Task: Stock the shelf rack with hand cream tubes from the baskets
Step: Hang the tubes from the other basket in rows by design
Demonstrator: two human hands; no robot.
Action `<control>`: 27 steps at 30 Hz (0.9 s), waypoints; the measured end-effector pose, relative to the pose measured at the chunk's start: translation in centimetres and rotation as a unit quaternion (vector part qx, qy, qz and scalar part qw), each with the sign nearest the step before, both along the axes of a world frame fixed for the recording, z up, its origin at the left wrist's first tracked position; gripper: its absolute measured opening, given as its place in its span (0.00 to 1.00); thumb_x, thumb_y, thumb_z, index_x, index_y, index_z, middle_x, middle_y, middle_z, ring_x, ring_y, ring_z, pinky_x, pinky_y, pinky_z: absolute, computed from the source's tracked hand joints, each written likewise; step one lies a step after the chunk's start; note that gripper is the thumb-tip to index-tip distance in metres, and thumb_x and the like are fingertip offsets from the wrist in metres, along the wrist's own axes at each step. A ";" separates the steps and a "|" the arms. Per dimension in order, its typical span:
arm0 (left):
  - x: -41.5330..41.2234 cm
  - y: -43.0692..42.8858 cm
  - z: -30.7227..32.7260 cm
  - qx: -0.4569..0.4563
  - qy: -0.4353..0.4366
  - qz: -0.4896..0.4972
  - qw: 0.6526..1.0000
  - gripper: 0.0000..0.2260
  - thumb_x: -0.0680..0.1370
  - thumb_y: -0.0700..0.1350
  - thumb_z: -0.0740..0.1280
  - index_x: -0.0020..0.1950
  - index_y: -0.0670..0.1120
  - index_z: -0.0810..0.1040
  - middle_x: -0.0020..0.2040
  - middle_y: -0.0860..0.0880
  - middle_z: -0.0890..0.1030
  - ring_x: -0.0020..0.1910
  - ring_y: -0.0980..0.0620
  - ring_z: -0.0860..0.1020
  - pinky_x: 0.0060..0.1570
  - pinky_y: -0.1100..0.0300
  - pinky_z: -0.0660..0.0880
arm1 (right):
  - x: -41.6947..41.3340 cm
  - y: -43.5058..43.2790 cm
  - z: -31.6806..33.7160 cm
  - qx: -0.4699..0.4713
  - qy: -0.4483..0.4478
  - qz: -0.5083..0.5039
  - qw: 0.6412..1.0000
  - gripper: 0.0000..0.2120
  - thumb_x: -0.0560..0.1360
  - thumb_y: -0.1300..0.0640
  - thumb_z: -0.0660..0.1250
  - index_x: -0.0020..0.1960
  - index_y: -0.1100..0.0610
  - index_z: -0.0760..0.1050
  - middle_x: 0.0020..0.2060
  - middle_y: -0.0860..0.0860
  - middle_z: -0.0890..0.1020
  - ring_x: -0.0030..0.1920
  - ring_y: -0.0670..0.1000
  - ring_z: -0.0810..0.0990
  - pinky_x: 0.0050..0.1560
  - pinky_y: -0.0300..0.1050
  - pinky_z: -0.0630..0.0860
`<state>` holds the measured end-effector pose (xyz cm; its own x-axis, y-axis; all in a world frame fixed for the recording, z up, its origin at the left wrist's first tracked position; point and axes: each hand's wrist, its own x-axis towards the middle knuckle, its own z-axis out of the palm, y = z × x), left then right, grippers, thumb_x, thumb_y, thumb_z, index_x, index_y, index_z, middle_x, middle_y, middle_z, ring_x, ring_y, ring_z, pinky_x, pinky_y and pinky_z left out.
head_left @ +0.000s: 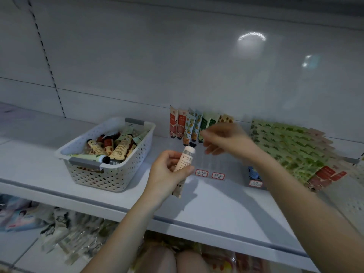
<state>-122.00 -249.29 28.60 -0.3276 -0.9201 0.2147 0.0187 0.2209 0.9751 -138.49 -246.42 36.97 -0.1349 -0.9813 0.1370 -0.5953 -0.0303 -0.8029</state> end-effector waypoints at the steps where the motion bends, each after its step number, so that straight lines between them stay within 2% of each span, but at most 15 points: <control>1: -0.1 0.3 0.1 -0.018 -0.006 -0.004 1.000 0.13 0.69 0.40 0.75 0.47 0.51 0.74 0.43 0.52 0.80 0.38 0.62 0.77 0.34 0.74 0.71 | 0.6 0.8 -0.5 0.011 0.004 0.029 1.000 0.07 0.75 0.50 0.65 0.48 0.52 0.75 0.39 0.51 0.82 0.35 0.47 0.83 0.37 0.37 0.80; 4: -0.2 1.2 0.5 -0.061 -0.029 -0.024 0.997 0.13 0.68 0.40 0.75 0.45 0.52 0.74 0.42 0.54 0.80 0.38 0.64 0.77 0.36 0.73 0.71 | 1.3 2.1 -2.1 0.006 -0.052 0.045 0.998 0.08 0.74 0.53 0.67 0.50 0.56 0.77 0.40 0.51 0.83 0.36 0.48 0.83 0.38 0.40 0.80; 7: 0.2 1.9 0.5 -0.062 -0.019 -0.023 0.998 0.08 0.71 0.43 0.73 0.44 0.52 0.76 0.41 0.53 0.80 0.40 0.60 0.78 0.36 0.72 0.73 | 1.0 2.8 -3.2 -0.003 -0.163 0.026 0.986 0.04 0.73 0.60 0.68 0.47 0.57 0.79 0.39 0.53 0.83 0.38 0.48 0.83 0.41 0.41 0.81; 9: 1.0 2.0 0.4 -0.007 0.021 0.016 1.000 0.03 0.73 0.47 0.70 0.43 0.51 0.77 0.42 0.52 0.81 0.42 0.57 0.78 0.38 0.69 0.74 | 0.4 3.4 -3.6 -0.005 -0.239 0.012 0.971 0.05 0.71 0.65 0.68 0.46 0.58 0.79 0.40 0.54 0.83 0.39 0.49 0.83 0.42 0.39 0.81; 11: 1.7 1.8 0.2 0.092 0.065 0.053 0.992 0.07 0.74 0.51 0.68 0.46 0.48 0.77 0.45 0.49 0.81 0.46 0.52 0.80 0.42 0.62 0.78 | 0.0 4.2 -4.0 -0.009 -0.308 0.008 0.951 0.07 0.70 0.68 0.67 0.46 0.60 0.78 0.40 0.55 0.83 0.40 0.50 0.83 0.43 0.39 0.81; 14: 2.3 1.7 0.0 0.193 0.070 0.033 0.978 0.12 0.75 0.49 0.68 0.52 0.42 0.76 0.46 0.43 0.82 0.42 0.46 0.83 0.39 0.58 0.80 | 0.0 5.3 -4.8 -0.029 -0.361 0.010 0.932 0.10 0.70 0.72 0.65 0.46 0.61 0.77 0.41 0.53 0.84 0.40 0.49 0.83 0.45 0.38 0.81; 17: 2.2 2.0 0.2 0.194 0.101 0.008 0.976 0.11 0.74 0.40 0.69 0.55 0.38 0.76 0.46 0.40 0.83 0.39 0.46 0.84 0.36 0.60 0.81 | 0.2 6.0 -5.7 -0.043 -0.344 0.007 0.938 0.12 0.69 0.73 0.66 0.46 0.59 0.77 0.43 0.50 0.85 0.43 0.48 0.83 0.48 0.40 0.79; 19: 2.1 2.1 0.4 0.158 0.120 0.027 0.980 0.09 0.74 0.37 0.69 0.53 0.41 0.75 0.47 0.42 0.82 0.42 0.49 0.83 0.38 0.62 0.81 | 0.1 6.3 -6.1 -0.036 -0.310 0.003 0.950 0.13 0.69 0.72 0.68 0.47 0.57 0.77 0.45 0.49 0.84 0.46 0.47 0.83 0.50 0.41 0.79; 22: 1.5 2.2 0.9 0.087 0.107 0.060 0.989 0.08 0.74 0.36 0.69 0.46 0.48 0.74 0.42 0.48 0.81 0.42 0.55 0.80 0.38 0.66 0.80 | 0.1 6.5 -6.5 -0.014 -0.224 -0.001 0.975 0.13 0.69 0.70 0.70 0.46 0.54 0.78 0.43 0.48 0.83 0.41 0.42 0.82 0.45 0.35 0.79; 27: 0.8 2.3 1.1 -0.008 0.064 0.038 0.997 0.08 0.74 0.36 0.69 0.44 0.49 0.75 0.42 0.50 0.81 0.44 0.55 0.80 0.41 0.66 0.79 | 0.6 6.4 -6.3 -0.018 -0.109 0.044 0.993 0.07 0.71 0.59 0.70 0.47 0.50 0.78 0.38 0.48 0.83 0.36 0.45 0.81 0.39 0.38 0.78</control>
